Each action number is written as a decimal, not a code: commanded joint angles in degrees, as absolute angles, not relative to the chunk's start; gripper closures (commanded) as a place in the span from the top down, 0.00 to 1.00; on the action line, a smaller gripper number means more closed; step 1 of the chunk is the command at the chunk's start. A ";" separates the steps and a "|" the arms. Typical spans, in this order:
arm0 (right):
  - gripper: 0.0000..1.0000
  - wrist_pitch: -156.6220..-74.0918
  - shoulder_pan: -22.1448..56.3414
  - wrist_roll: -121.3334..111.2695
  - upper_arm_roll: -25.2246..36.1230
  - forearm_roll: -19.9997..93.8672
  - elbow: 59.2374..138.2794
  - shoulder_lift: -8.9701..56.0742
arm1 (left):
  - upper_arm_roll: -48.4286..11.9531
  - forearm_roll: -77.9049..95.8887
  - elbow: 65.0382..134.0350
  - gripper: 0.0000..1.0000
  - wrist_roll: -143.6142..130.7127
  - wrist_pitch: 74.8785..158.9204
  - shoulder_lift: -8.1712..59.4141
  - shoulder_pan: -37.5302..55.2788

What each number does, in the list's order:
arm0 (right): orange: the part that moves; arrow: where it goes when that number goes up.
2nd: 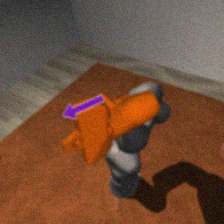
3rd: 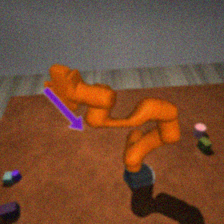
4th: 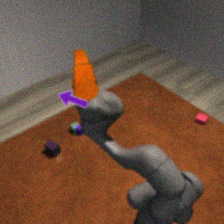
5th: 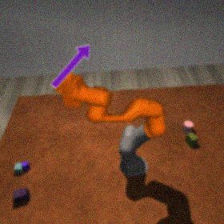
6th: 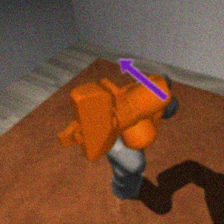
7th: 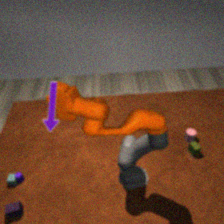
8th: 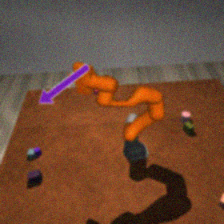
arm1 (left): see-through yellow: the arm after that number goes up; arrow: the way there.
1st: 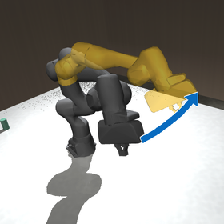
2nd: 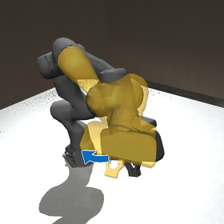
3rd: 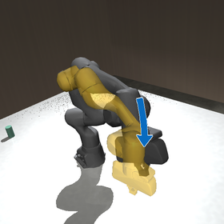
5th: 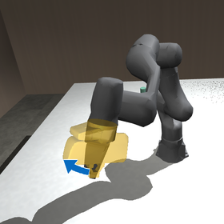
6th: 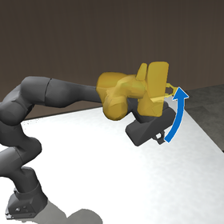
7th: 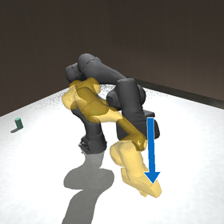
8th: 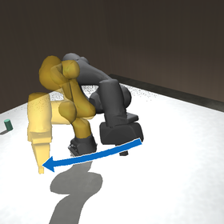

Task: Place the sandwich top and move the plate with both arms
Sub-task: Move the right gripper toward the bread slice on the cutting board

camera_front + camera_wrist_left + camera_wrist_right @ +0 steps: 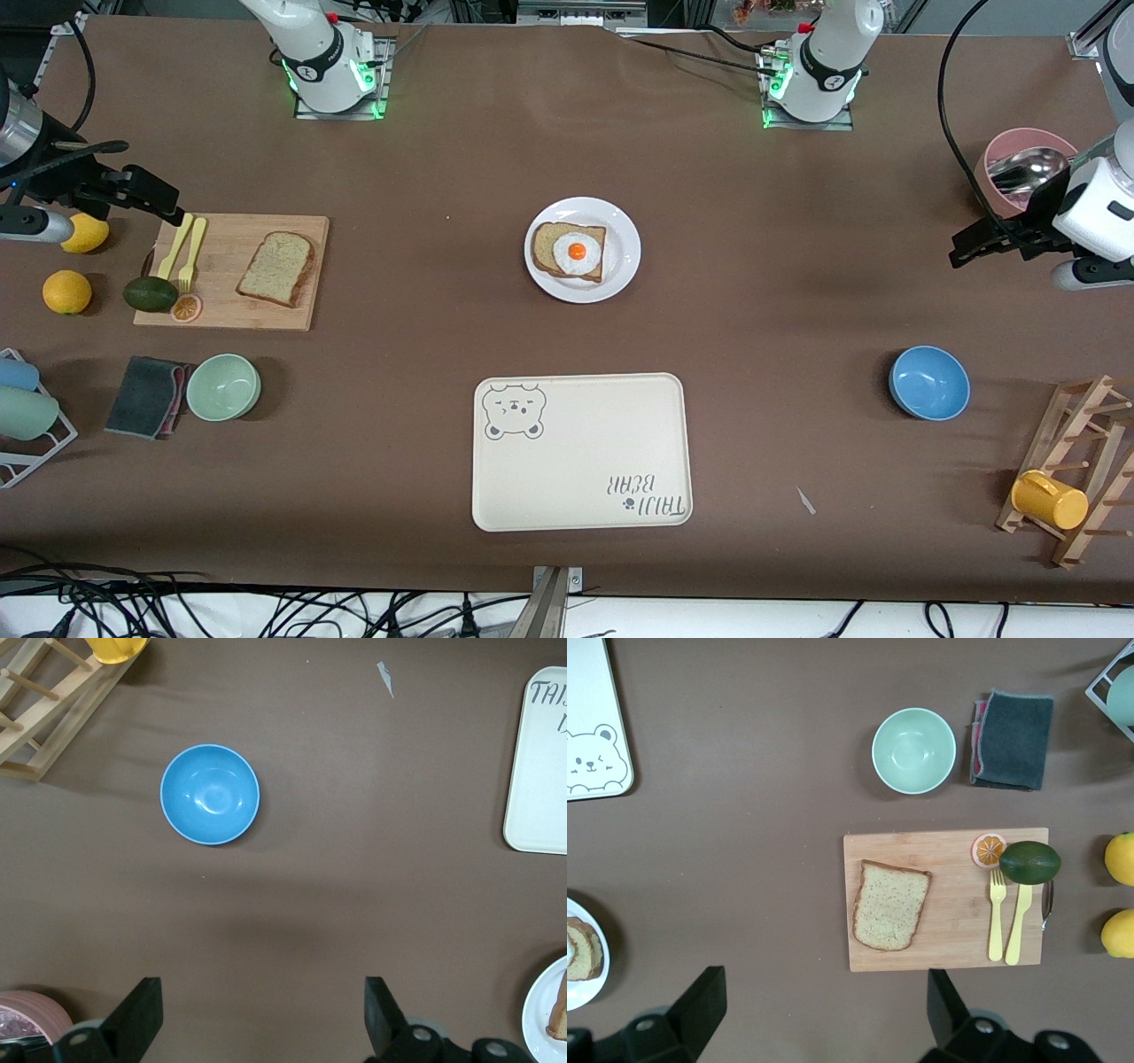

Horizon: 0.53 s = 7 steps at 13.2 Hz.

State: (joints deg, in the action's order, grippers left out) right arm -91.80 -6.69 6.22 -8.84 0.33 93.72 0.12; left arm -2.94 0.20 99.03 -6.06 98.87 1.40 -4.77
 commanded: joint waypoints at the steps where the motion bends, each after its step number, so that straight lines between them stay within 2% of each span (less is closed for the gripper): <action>1: 1.00 -92.20 -6.85 6.06 -9.14 -0.44 93.61 -0.09 | -3.08 0.70 99.14 1.00 -5.71 99.49 1.41 -5.01; 7: 1.00 -90.97 -6.77 6.06 -8.79 -0.26 93.52 0.62 | -3.08 0.70 99.23 1.00 -5.71 99.76 1.85 -5.01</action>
State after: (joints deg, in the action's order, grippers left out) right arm -91.67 -6.64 6.22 -8.85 0.33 93.72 0.80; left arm -2.94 0.20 99.05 -6.06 99.10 1.96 -4.77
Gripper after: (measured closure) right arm 0.000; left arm 0.000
